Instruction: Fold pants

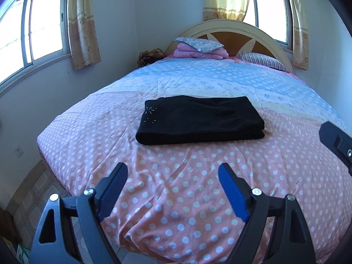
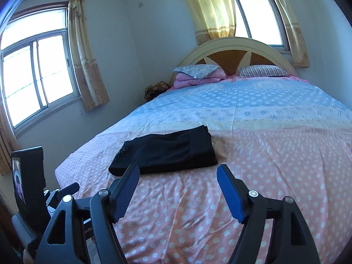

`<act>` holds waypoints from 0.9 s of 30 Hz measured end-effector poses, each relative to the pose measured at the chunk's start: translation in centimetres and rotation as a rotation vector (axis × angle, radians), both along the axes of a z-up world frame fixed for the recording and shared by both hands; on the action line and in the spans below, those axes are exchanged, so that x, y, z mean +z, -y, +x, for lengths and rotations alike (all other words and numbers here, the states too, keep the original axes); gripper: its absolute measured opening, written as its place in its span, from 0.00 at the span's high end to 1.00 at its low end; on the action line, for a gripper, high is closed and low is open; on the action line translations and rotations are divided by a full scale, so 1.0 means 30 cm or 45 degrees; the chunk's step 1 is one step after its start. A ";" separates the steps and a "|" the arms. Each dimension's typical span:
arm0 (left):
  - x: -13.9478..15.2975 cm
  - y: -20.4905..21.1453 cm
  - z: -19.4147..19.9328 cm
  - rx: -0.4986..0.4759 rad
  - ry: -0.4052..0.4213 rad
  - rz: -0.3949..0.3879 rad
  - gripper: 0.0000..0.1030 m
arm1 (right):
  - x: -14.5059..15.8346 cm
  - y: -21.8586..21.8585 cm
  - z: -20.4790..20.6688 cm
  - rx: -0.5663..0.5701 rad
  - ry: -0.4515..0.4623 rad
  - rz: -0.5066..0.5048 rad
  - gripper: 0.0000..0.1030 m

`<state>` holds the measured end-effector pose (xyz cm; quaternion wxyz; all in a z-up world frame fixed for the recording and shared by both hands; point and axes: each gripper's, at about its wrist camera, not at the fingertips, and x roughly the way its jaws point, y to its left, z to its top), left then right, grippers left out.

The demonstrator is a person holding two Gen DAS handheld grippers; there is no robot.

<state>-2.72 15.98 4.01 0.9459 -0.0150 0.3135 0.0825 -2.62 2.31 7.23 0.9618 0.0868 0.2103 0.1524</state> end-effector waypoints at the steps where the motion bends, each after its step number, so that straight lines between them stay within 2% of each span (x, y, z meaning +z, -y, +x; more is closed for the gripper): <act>1: 0.001 0.000 -0.005 0.003 0.003 -0.002 0.16 | 0.003 -0.003 -0.004 0.006 0.001 0.001 0.27; 24: -0.014 0.011 0.000 0.014 -0.007 0.015 0.15 | -0.016 0.012 0.010 -0.016 -0.036 0.033 0.27; 26: -0.011 0.013 0.000 0.014 -0.001 0.015 0.14 | -0.017 0.015 0.011 -0.022 -0.038 0.033 0.27; 27: -0.009 0.014 0.000 0.014 0.004 0.017 0.11 | -0.018 0.015 0.012 -0.026 -0.039 0.032 0.27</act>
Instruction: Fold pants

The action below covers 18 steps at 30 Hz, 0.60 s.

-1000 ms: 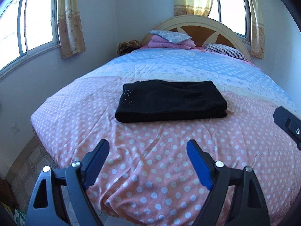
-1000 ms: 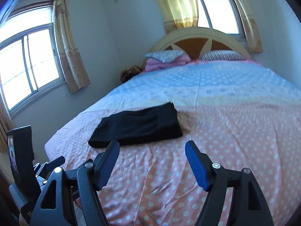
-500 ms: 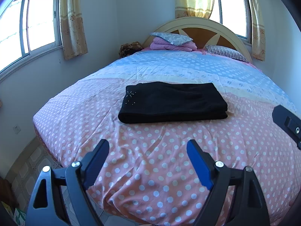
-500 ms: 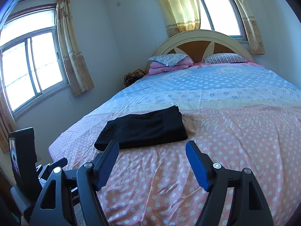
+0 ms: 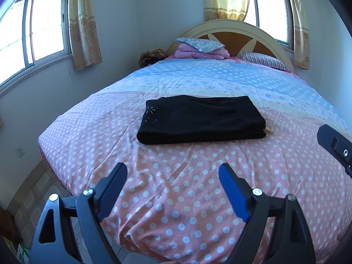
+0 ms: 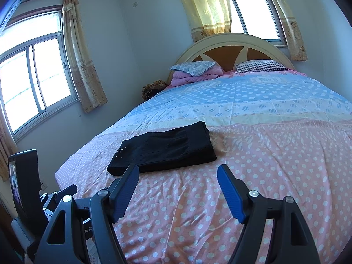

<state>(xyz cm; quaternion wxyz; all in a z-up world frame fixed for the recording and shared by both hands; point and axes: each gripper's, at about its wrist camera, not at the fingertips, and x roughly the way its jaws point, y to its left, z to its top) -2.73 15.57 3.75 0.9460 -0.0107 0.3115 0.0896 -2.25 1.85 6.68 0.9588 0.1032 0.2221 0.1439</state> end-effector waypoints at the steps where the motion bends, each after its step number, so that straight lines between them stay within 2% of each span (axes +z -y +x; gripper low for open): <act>1: 0.002 0.001 -0.001 0.003 0.006 0.003 0.08 | -0.002 0.001 0.002 -0.005 -0.002 -0.001 0.27; 7: 0.019 0.004 -0.011 0.037 0.040 0.052 0.02 | -0.006 0.008 0.004 -0.019 -0.007 0.002 0.27; 14: 0.038 -0.008 -0.012 0.052 0.074 0.060 0.01 | -0.016 0.025 0.007 -0.045 -0.024 0.021 0.27; 18: 0.044 -0.001 -0.007 0.081 0.083 0.125 0.01 | -0.020 0.031 0.011 -0.057 -0.032 0.022 0.27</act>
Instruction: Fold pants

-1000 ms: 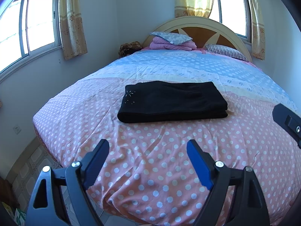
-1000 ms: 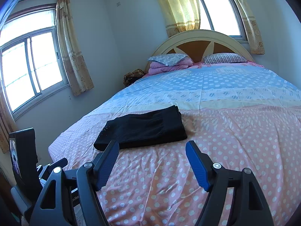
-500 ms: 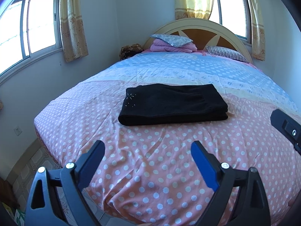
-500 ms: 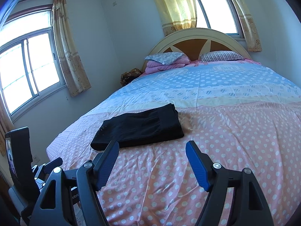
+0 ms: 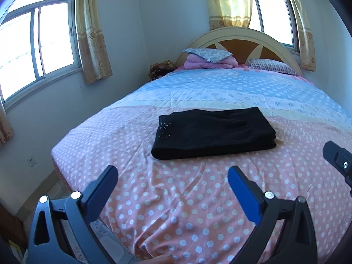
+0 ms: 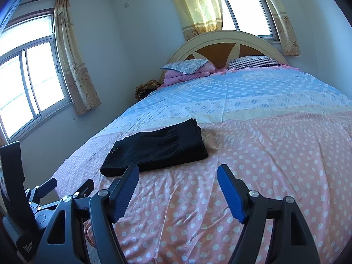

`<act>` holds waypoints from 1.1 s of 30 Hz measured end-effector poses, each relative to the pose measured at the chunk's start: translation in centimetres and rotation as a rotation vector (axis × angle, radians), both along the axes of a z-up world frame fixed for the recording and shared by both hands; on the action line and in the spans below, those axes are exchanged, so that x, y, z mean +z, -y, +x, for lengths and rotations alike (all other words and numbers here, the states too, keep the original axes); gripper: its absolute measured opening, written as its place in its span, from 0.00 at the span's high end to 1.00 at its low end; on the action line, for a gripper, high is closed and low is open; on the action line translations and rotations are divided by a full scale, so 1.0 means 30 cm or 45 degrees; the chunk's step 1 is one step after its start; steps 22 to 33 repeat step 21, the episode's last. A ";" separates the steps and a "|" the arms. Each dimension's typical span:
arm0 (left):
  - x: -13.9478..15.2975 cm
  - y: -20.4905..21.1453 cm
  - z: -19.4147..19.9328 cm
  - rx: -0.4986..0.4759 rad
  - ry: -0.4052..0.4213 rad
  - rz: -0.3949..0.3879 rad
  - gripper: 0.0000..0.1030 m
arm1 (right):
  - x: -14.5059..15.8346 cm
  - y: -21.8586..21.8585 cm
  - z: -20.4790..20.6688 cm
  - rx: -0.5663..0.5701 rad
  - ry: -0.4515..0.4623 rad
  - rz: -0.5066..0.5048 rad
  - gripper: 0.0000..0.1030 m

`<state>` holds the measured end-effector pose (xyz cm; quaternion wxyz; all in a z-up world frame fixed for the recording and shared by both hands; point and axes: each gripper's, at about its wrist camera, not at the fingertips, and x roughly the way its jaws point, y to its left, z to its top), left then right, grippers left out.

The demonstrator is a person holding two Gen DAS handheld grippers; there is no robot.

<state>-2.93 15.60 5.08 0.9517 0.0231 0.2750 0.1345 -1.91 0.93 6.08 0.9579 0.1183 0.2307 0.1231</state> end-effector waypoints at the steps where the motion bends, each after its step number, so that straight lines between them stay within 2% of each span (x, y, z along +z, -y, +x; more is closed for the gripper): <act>1: 0.001 0.002 0.000 0.011 0.005 0.016 0.00 | 0.000 0.001 0.001 -0.002 -0.003 -0.002 0.27; 11: 0.001 0.012 0.007 0.014 0.006 -0.003 0.00 | 0.005 0.000 -0.004 -0.015 0.009 -0.020 0.27; 16: -0.010 -0.005 0.012 0.007 -0.028 -0.089 0.00 | 0.002 -0.002 -0.004 -0.015 0.003 -0.020 0.27; 21: -0.013 0.011 0.012 0.003 -0.032 -0.056 0.00 | -0.003 0.001 -0.001 -0.014 -0.004 -0.011 0.27; 33: -0.013 0.011 0.012 0.003 -0.032 -0.056 0.00 | -0.003 0.001 -0.001 -0.014 -0.004 -0.011 0.27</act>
